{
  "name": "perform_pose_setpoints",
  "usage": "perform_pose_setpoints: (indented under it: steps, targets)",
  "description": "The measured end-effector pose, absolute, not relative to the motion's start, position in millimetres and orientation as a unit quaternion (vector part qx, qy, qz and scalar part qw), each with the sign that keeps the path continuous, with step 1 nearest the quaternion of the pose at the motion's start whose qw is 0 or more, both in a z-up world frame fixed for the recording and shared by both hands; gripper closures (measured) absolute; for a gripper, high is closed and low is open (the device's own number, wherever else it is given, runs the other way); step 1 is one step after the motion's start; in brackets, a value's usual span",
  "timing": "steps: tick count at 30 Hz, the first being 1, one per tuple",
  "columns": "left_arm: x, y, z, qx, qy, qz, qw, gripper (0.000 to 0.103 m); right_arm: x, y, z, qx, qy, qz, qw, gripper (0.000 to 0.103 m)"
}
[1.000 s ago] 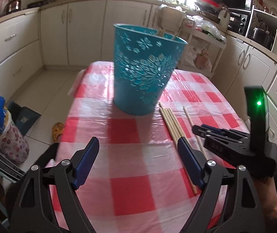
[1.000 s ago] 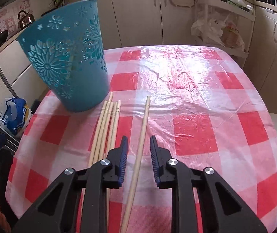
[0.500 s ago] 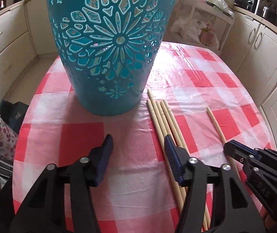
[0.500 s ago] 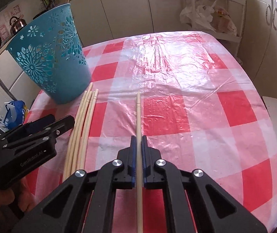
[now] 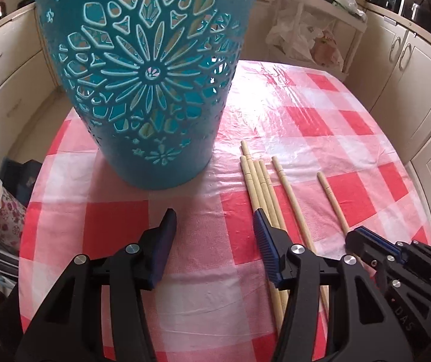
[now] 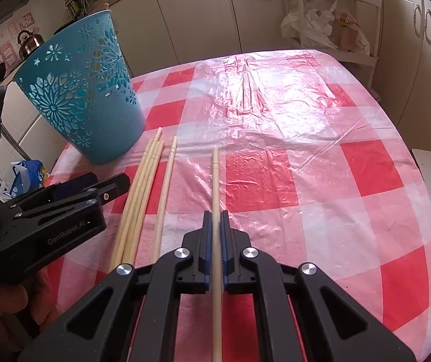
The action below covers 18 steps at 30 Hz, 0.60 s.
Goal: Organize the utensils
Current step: 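Grasp a chopstick from the pile with right tool while left tool grasps another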
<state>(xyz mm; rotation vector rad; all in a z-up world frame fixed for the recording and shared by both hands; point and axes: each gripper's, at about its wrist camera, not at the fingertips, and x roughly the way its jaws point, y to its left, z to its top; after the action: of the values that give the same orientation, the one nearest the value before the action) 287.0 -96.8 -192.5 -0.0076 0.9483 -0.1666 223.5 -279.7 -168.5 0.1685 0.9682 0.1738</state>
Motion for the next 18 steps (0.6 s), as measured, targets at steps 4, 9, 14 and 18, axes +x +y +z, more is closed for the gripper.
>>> perform_pose_setpoints:
  steps: [4,9,14,18]
  targets:
    - [285.8,-105.3,-192.7,0.007,0.452,-0.084,0.888,0.054,224.5,-281.4,-168.0,0.086,0.465,0.085,0.877,0.097]
    - [287.4,-115.7,-196.1,0.032,0.449,-0.079,0.890,0.054,224.9,-283.2,-168.1,0.086,0.465,0.087,0.877,0.097]
    - [283.2,-113.2,-194.7,0.048,0.446,-0.084,0.890,0.075,224.7,-282.0,-168.1,0.082,0.466,0.088,0.877,0.096]
    - [271.1,-116.8,-192.4,0.102,0.442,-0.124,0.883,0.096,224.3,-280.0,-167.8,0.077,0.468,0.093,0.876,0.096]
